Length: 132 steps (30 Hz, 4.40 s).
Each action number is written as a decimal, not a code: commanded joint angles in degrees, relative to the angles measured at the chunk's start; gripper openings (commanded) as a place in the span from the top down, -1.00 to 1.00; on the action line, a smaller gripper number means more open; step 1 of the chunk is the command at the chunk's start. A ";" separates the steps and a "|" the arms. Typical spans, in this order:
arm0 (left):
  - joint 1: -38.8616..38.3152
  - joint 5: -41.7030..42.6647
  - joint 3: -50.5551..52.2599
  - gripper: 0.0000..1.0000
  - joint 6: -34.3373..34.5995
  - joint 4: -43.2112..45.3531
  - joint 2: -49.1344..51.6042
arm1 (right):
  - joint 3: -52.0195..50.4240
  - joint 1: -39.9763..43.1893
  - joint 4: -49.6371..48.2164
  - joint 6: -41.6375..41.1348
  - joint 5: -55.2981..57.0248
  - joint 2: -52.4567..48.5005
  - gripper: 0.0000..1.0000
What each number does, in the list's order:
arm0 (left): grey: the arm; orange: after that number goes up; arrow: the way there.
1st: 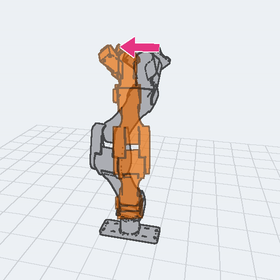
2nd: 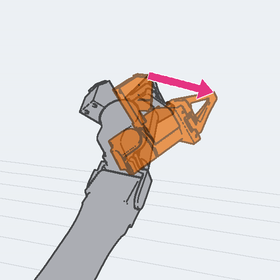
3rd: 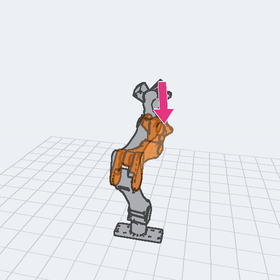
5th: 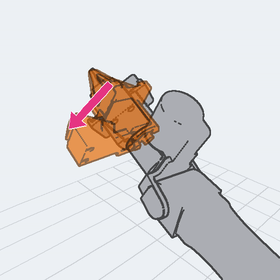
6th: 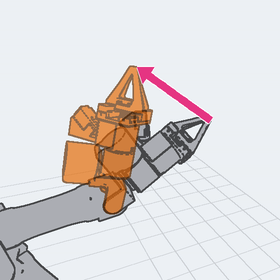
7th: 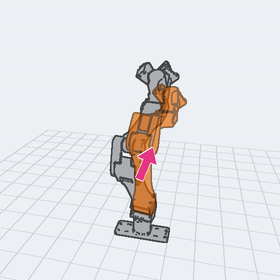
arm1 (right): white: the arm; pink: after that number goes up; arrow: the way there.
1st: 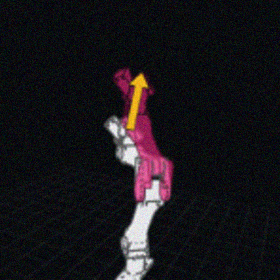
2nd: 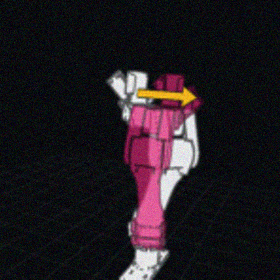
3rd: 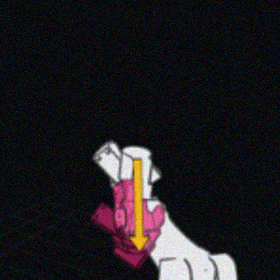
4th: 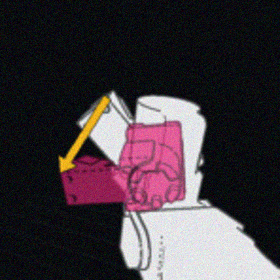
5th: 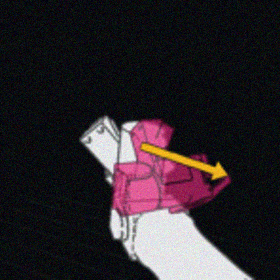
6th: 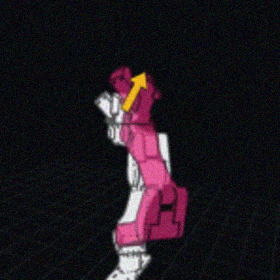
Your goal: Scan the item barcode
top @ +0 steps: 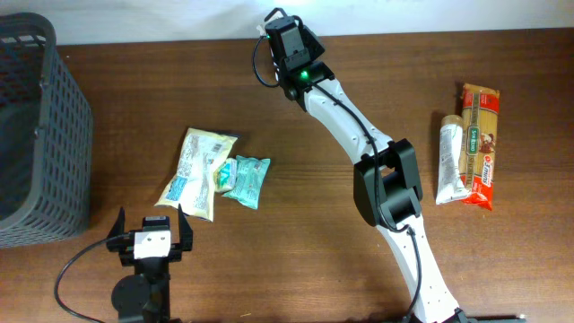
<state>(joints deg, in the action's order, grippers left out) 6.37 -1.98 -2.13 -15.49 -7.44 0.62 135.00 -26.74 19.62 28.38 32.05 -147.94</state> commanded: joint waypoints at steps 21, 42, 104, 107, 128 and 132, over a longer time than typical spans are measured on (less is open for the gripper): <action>0.28 -0.22 0.28 -0.99 -0.87 0.13 -0.28 | -16.65 26.12 70.64 -39.89 -29.55 30.51 0.92; 0.28 -0.22 0.28 -0.99 -0.87 0.13 -0.28 | -30.08 19.69 55.54 -41.18 -58.86 30.45 -0.44; 0.28 -0.22 0.28 -0.99 -0.87 0.13 -0.28 | -24.61 -10.75 36.79 -49.90 -49.37 10.14 0.92; 0.28 -0.22 0.28 -0.99 -0.87 0.13 -0.28 | -24.63 -10.78 36.57 -49.86 -49.31 9.64 0.91; 0.28 -0.22 0.28 -0.99 -0.87 0.13 -0.28 | -12.11 8.26 54.95 -13.57 -62.34 9.20 -0.49; 0.28 -0.22 0.28 -0.98 -0.87 0.13 -0.28 | -12.26 7.10 55.06 -10.78 -67.47 6.97 -0.50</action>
<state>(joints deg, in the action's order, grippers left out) 6.37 -1.98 -2.11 -15.49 -7.42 0.62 123.17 -18.44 74.74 15.07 -31.77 -139.61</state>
